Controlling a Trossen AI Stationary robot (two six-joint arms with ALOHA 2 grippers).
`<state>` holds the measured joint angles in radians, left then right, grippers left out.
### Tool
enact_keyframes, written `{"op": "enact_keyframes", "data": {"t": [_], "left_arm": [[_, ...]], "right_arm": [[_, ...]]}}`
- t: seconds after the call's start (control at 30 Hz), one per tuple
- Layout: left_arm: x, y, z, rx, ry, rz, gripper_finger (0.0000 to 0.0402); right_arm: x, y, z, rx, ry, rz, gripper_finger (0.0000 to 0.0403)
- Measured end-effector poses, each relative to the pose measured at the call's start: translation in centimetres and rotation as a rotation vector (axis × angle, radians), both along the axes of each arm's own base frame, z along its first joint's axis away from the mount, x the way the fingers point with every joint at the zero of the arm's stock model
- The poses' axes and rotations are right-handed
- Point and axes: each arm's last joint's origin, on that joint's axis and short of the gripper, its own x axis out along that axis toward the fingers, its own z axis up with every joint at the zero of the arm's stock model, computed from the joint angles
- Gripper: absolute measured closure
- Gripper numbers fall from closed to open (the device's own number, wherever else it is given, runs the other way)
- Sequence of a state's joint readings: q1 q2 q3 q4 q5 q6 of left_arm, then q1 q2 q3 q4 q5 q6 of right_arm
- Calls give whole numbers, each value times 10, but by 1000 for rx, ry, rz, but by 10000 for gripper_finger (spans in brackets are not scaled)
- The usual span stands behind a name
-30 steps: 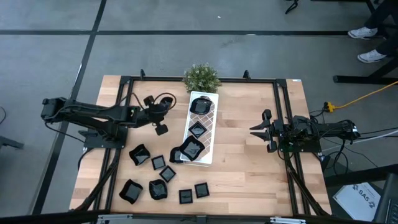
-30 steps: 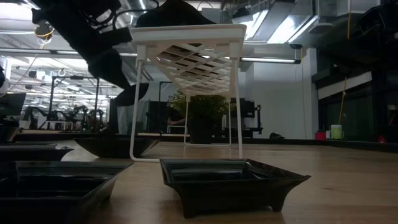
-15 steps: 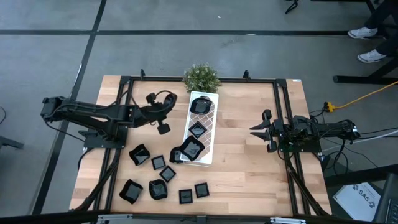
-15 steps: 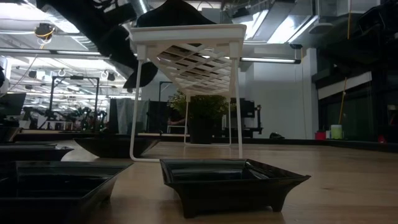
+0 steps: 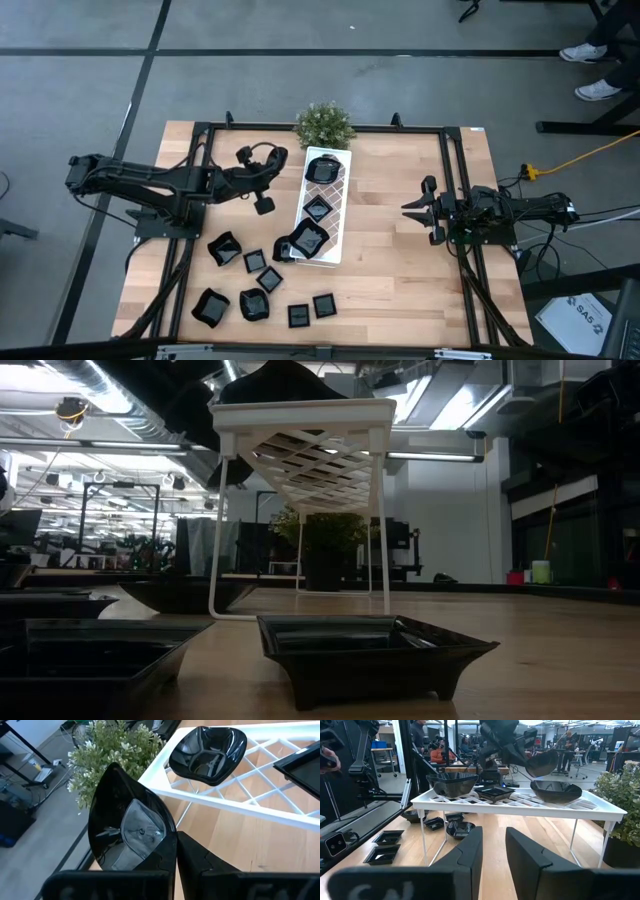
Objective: Pick & Place Mini shaped plates
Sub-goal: Stack the top leaf shaped plate on top of the leaf shaped plate on the shelf
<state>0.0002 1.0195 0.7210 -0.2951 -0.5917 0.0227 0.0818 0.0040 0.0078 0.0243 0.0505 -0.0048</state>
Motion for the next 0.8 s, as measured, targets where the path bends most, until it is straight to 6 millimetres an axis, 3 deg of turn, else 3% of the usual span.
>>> {"op": "enact_keyframes", "data": {"t": [0.6,0.8], "left_arm": [[5,-1,24,48,-22,-76,398],[17,-3,29,39,-28,-162,398]], "right_arm": [[0,0,0,0,0,0,318],[0,0,0,0,0,0,318]]}}
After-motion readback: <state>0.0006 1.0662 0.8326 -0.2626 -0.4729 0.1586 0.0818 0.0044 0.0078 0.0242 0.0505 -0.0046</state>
